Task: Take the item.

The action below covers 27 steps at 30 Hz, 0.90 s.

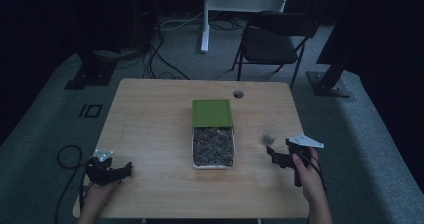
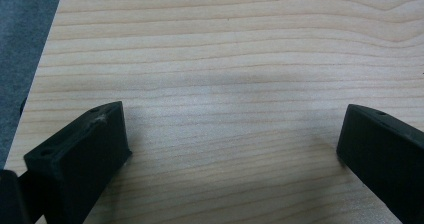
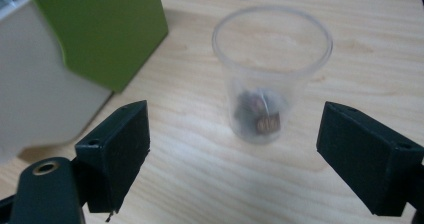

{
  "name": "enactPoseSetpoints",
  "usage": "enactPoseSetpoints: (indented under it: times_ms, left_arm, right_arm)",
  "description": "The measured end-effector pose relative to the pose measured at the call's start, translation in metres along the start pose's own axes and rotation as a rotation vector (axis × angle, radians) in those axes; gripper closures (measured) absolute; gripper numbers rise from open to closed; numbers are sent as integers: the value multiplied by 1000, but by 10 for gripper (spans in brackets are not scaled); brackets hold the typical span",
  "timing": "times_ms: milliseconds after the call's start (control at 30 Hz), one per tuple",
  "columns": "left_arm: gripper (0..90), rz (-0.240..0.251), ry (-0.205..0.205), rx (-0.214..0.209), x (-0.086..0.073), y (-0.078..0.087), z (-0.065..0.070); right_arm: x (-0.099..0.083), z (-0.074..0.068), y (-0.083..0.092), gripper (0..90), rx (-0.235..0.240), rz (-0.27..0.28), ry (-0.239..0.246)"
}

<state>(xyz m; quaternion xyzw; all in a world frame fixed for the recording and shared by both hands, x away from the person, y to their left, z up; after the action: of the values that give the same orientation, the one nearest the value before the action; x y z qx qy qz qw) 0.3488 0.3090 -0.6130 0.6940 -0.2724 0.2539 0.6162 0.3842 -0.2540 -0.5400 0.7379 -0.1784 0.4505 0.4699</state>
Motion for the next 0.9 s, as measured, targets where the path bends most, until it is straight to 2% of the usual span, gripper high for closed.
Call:
enactPoseSetpoints:
  times_ms: [533, 900]
  left_arm:
    - [5, 0, 0, 0, 0, 0, 0]
    - [5, 0, 0, 0, 0, 0, 0]
  right_arm:
    - [-49, 2, -10, 139, 15, -77, -19]
    - [-69, 5, -10, 140, 5, -121, 26]
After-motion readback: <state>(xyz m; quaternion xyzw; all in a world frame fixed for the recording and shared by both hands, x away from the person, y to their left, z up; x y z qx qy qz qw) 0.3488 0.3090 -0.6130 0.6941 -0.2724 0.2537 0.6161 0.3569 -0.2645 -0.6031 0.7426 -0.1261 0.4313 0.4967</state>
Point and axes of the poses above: each handheld gripper's, and its own axes: y roughly backward along the jaws, x roughly out of its top, z roughly to its right, the point moved 9 cm from there along -y, roughly forward along the jaws, and after that the axes turned 8 degrees about x, right-handed, at the moved point
